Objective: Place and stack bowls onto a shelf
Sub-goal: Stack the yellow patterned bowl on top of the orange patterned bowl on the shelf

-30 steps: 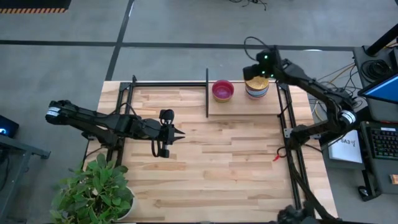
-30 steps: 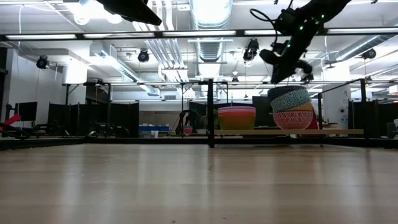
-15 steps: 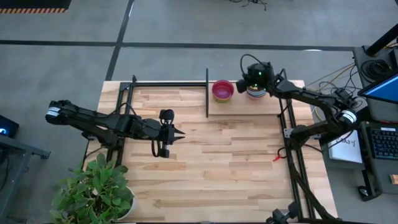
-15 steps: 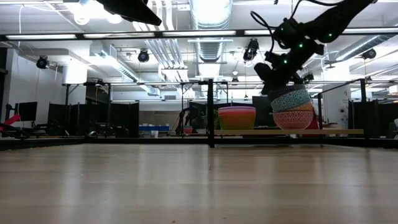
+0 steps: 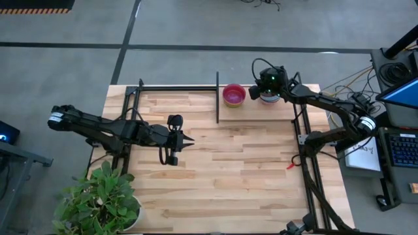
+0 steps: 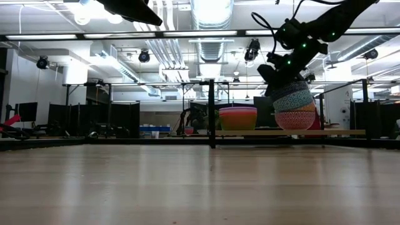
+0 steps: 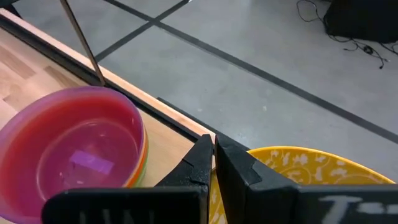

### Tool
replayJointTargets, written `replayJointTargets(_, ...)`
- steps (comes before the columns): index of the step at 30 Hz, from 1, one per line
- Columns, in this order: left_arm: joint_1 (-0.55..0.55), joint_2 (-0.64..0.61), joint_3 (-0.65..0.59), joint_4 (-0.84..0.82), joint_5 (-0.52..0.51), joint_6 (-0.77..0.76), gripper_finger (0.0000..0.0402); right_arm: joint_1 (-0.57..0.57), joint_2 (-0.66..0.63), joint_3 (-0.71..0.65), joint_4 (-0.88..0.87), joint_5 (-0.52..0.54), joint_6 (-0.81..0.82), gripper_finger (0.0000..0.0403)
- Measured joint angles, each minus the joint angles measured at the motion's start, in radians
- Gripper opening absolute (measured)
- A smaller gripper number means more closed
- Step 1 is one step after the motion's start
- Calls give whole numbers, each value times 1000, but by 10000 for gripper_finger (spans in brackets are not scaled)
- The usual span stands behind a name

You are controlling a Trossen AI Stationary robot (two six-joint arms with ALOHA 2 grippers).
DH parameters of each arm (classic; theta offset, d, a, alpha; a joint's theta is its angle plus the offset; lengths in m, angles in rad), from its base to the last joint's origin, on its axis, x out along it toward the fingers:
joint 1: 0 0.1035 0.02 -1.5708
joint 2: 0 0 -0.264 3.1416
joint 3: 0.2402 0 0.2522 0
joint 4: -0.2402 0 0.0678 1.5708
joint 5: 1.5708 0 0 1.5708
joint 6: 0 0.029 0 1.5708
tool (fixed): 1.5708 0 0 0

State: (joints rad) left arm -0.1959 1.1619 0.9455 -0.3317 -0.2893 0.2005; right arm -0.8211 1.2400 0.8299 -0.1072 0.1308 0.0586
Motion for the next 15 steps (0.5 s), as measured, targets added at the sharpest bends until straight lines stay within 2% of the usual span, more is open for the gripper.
replayJointTargets(7, 0, 0, 0, 0, 0, 0, 39, -1, -49, -5, -34, 55, 4, 11)
replayJointTargets(15, 0, 0, 0, 0, 0, 0, 39, -2, -163, -6, -50, 55, 13, 11)
